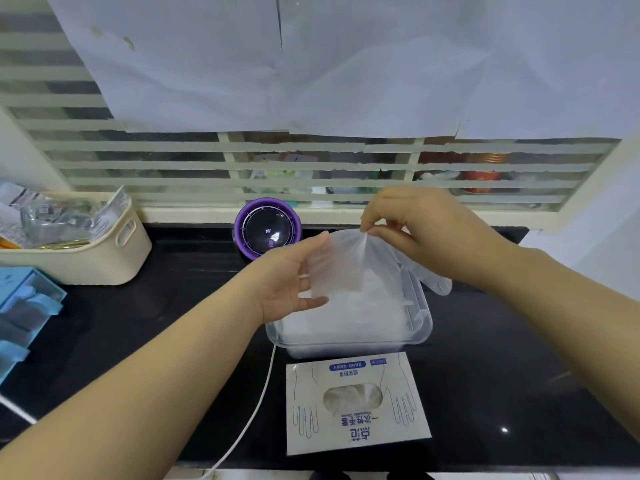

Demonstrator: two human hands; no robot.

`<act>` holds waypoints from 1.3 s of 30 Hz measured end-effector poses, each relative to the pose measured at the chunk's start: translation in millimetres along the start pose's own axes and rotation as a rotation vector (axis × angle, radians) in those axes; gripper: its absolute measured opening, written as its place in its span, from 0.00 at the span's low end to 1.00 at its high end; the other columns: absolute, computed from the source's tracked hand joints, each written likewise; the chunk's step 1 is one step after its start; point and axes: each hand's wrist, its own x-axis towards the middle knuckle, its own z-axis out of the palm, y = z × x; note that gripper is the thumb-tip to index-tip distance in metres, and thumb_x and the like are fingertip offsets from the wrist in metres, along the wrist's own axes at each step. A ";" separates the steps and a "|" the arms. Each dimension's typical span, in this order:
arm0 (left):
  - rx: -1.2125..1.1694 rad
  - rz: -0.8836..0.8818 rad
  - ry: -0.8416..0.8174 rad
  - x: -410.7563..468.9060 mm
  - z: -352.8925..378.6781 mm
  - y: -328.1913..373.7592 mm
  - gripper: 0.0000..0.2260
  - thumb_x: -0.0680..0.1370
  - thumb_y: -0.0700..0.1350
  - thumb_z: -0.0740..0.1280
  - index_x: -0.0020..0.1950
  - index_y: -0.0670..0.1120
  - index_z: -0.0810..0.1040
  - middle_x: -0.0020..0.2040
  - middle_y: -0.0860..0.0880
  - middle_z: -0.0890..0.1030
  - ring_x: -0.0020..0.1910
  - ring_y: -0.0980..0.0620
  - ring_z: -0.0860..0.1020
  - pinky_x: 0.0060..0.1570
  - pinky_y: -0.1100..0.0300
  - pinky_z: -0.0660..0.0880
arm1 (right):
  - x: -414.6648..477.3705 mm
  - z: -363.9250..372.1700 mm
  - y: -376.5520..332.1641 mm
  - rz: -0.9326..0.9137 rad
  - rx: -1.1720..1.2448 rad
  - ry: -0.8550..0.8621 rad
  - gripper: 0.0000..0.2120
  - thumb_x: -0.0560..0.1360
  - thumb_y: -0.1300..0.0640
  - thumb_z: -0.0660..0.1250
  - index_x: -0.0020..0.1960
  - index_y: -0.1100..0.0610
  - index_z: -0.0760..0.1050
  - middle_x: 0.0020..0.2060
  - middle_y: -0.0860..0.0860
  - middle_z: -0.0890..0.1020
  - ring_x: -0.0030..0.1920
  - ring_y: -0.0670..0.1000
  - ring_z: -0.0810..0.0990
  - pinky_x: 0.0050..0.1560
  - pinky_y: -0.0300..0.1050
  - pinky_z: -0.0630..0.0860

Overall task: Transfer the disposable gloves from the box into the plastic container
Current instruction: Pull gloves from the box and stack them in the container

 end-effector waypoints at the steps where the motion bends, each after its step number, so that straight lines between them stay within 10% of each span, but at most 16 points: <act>1: 0.075 0.042 0.011 -1.1 2.6 2.4 0.13 0.76 0.52 0.69 0.58 0.49 0.81 0.57 0.48 0.82 0.58 0.47 0.79 0.56 0.46 0.76 | -0.8 0.2 0.8 0.000 -0.005 -0.013 0.03 0.76 0.58 0.67 0.47 0.53 0.80 0.44 0.45 0.80 0.39 0.43 0.72 0.41 0.44 0.76; 8: 0.758 0.497 0.262 -7.0 25.9 29.8 0.16 0.80 0.49 0.62 0.44 0.38 0.80 0.39 0.44 0.74 0.39 0.51 0.71 0.38 0.60 0.69 | 1.8 -17.6 10.6 0.102 -0.038 -0.113 0.05 0.76 0.55 0.65 0.49 0.51 0.80 0.47 0.45 0.81 0.45 0.47 0.78 0.48 0.48 0.76; 14: 0.053 0.286 0.040 0.6 20.7 47.5 0.09 0.81 0.42 0.61 0.57 0.39 0.76 0.49 0.43 0.83 0.43 0.49 0.84 0.39 0.57 0.82 | 20.7 -34.0 5.9 0.213 0.026 0.003 0.08 0.78 0.53 0.62 0.54 0.50 0.78 0.48 0.42 0.77 0.46 0.42 0.74 0.50 0.44 0.69; 20: 0.142 0.113 0.104 22.2 1.6 4.3 0.10 0.82 0.40 0.58 0.55 0.41 0.79 0.55 0.42 0.82 0.45 0.48 0.83 0.39 0.59 0.82 | 16.8 41.5 -1.5 0.203 -0.097 -0.392 0.28 0.76 0.37 0.54 0.73 0.46 0.62 0.71 0.47 0.67 0.70 0.50 0.64 0.71 0.50 0.60; 28: 0.591 -0.016 0.133 41.5 -21.0 -20.3 0.18 0.81 0.36 0.60 0.71 0.44 0.68 0.61 0.43 0.78 0.52 0.45 0.82 0.46 0.55 0.81 | -12.4 123.5 20.4 0.213 -0.060 -0.696 0.33 0.76 0.37 0.59 0.76 0.43 0.51 0.77 0.49 0.54 0.75 0.54 0.54 0.73 0.53 0.52; 33: 1.301 0.640 0.488 33.9 -15.0 -24.0 0.25 0.78 0.37 0.62 0.75 0.45 0.62 0.68 0.43 0.66 0.61 0.46 0.71 0.58 0.57 0.72 | -13.2 145.7 25.0 0.188 -0.053 -0.737 0.36 0.75 0.37 0.61 0.77 0.43 0.48 0.77 0.50 0.51 0.75 0.55 0.54 0.72 0.55 0.56; 39: 1.612 0.384 0.087 69.9 2.8 -43.2 0.19 0.79 0.43 0.64 0.70 0.47 0.66 0.67 0.49 0.68 0.56 0.49 0.75 0.56 0.56 0.74 | -9.0 146.8 25.0 0.154 -0.028 -0.682 0.39 0.74 0.39 0.64 0.77 0.47 0.49 0.76 0.47 0.52 0.71 0.54 0.59 0.69 0.53 0.63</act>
